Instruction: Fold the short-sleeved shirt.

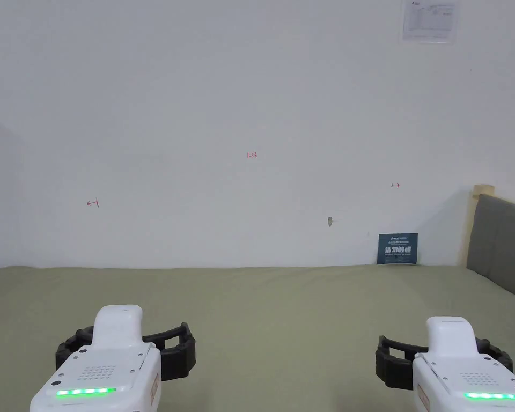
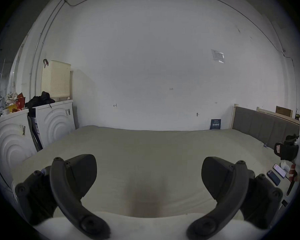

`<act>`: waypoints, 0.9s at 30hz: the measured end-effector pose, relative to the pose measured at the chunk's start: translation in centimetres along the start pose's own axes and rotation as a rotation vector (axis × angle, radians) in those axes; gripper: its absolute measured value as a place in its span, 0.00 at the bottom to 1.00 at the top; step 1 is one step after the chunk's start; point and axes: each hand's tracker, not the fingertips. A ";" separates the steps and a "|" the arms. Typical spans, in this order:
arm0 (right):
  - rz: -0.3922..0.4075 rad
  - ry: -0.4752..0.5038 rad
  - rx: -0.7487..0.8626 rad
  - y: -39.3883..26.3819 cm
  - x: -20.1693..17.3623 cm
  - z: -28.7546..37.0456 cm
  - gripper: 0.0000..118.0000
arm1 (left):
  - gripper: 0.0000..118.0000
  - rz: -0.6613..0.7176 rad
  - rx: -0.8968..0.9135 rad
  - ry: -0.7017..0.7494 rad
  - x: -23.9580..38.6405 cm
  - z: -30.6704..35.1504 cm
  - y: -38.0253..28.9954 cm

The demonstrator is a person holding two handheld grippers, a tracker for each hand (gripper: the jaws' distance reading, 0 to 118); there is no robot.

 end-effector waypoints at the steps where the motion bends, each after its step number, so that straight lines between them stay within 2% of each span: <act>1: 0.003 -0.002 -0.001 0.1 -0.2 0.0 1.00 | 1.00 0.002 -0.001 0.001 0.0 0.0 0.0; 12: 0.029 0.006 0.032 -0.4 -0.4 0.0 1.00 | 1.00 -0.006 -0.013 0.010 0.4 -0.4 -0.6; 27: 0.007 0.023 0.039 -0.1 0.0 0.4 1.00 | 1.00 0.017 -0.014 0.020 0.0 -0.1 -0.3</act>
